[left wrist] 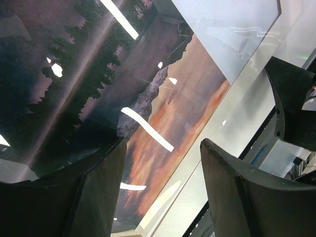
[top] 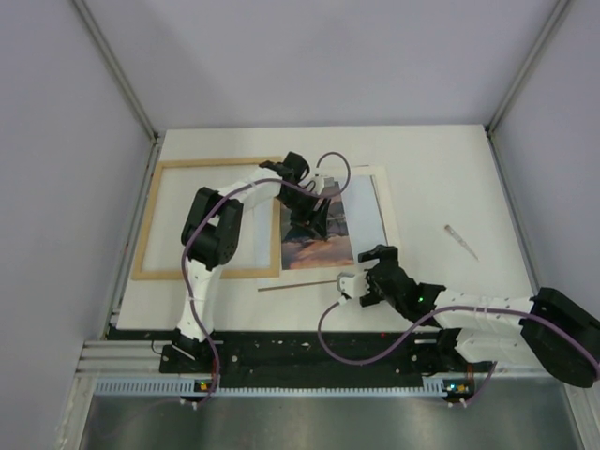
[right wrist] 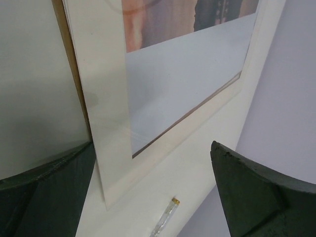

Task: Take the photo out of the frame
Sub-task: Pick up the photo frame item from the photo frame.

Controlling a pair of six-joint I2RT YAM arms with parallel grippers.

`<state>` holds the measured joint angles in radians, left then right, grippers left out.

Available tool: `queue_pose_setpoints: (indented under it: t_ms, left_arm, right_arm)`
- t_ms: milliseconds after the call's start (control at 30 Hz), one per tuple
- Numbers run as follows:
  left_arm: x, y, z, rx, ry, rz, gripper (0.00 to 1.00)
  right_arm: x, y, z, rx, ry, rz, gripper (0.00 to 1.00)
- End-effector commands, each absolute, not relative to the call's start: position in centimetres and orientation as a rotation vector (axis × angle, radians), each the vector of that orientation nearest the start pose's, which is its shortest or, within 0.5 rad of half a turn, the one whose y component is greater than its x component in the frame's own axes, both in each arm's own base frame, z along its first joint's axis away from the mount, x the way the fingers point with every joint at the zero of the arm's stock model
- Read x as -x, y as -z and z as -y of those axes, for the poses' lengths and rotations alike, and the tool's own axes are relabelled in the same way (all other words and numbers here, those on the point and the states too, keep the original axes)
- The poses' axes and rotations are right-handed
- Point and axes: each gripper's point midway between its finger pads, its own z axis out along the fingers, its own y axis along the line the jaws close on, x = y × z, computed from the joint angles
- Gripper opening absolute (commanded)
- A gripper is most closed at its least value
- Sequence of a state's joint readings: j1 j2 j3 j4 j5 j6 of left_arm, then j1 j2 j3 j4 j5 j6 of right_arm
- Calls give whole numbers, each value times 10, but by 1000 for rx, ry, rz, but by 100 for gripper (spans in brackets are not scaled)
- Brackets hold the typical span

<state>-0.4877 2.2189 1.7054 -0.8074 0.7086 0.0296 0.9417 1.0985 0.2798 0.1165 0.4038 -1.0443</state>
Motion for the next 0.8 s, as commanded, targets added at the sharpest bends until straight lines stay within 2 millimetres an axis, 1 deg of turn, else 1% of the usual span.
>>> queue_pose_setpoints:
  t_ms: [0,100,300,433,533,633,667,733,767]
  left_arm:
    - [-324,-25,296,-905,1038,-2777,68]
    - [-320,-21,296,-925,1015,-2791,68]
    - [-312,-10,293,-951,975,-2829,68]
    - [-311,-7,293,-957,970,-2834,68]
    - [-310,-9,294,-959,981,-2833,68]
    - [-309,-9,294,-957,984,-2837,68]
    - [-309,-9,294,-957,986,-2835,68]
    - [-309,-9,295,-957,993,-2835,68]
    - [-309,-9,295,-957,993,-2837,68]
  right_arm:
    - [-252,-70,-161,1658,570,-1368,99]
    - [-256,-82,-163,1615,585,-1337,99]
    - [-261,-113,-162,1536,630,-1262,98]
    - [-263,-119,-164,1525,631,-1252,97]
    - [-261,-114,-168,1546,608,-1248,94]
    - [-258,-104,-169,1592,588,-1239,87]
    - [-256,-98,-170,1615,579,-1234,80]
    - [-253,-87,-169,1656,570,-1225,77]
    - [-251,-82,-169,1674,562,-1222,77]
